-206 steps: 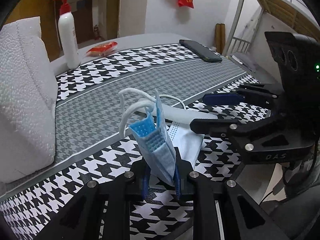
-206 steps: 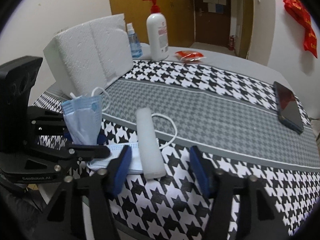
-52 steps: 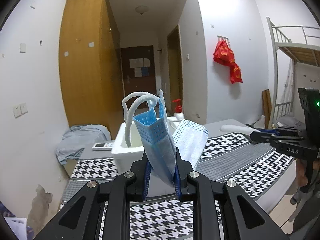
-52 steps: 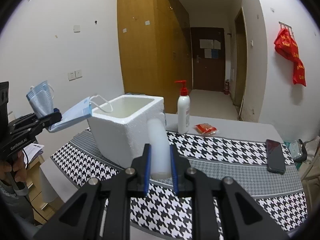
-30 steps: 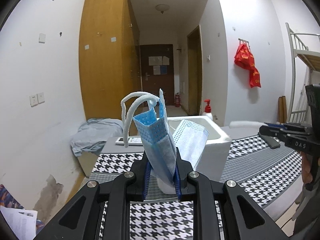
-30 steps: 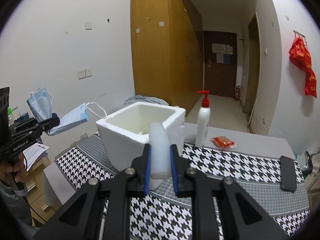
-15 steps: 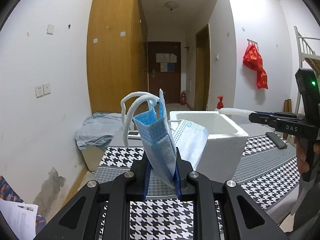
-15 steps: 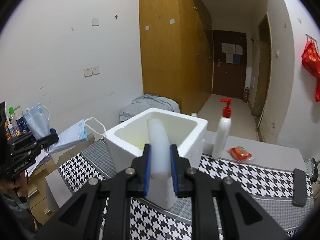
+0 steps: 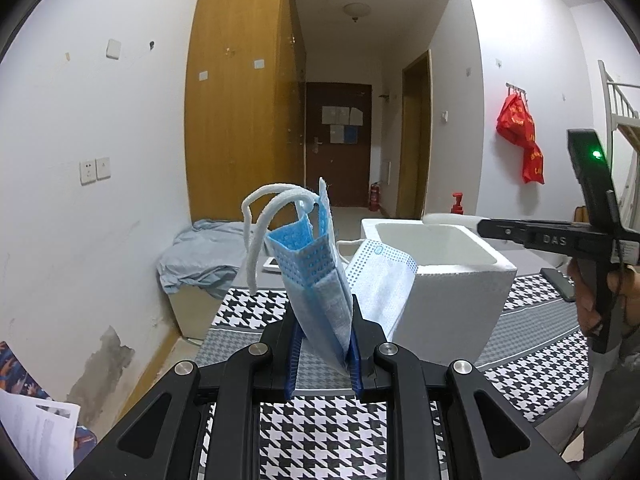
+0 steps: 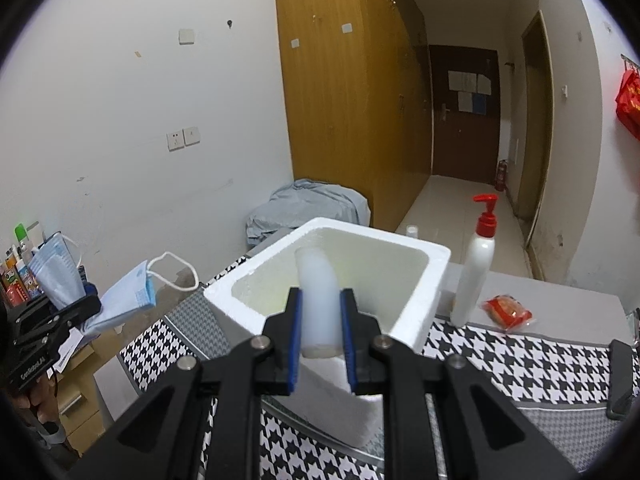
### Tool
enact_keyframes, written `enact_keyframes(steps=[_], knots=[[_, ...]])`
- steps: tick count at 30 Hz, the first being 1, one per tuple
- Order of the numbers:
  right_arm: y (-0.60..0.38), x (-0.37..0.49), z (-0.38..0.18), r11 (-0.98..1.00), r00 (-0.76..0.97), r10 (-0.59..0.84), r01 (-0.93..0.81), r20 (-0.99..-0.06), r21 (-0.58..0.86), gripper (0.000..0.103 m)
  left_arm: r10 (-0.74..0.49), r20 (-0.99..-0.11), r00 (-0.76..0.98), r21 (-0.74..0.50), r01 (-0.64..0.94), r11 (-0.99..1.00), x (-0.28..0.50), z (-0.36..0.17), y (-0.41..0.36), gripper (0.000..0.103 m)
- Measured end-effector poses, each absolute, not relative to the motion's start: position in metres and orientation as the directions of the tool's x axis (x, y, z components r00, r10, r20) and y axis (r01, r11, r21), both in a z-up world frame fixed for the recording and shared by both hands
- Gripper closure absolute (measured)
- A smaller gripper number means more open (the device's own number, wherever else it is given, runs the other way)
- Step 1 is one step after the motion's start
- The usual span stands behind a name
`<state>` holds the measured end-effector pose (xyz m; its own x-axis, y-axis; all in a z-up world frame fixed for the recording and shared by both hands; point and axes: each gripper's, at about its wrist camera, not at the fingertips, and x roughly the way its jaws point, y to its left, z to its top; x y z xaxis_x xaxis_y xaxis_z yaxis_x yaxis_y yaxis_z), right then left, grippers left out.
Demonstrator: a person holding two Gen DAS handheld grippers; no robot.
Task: Organize soft objects
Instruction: 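Carry the blue mask and white tube toward the foam box with both grippers, then open the right gripper to drop the white tube into the box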
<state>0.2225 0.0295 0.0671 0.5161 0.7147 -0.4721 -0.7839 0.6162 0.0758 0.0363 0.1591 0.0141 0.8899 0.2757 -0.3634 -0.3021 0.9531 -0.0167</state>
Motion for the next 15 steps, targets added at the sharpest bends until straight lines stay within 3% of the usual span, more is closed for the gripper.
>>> enact_keyframes(steps=[15], knots=[[0.06,0.233,0.066,0.643,0.529,0.686,-0.762,-0.5,0.075,0.082,0.267,-0.37,0.89,-0.033,-0.299,0.954,0.035,0.009,0.171,0.082]])
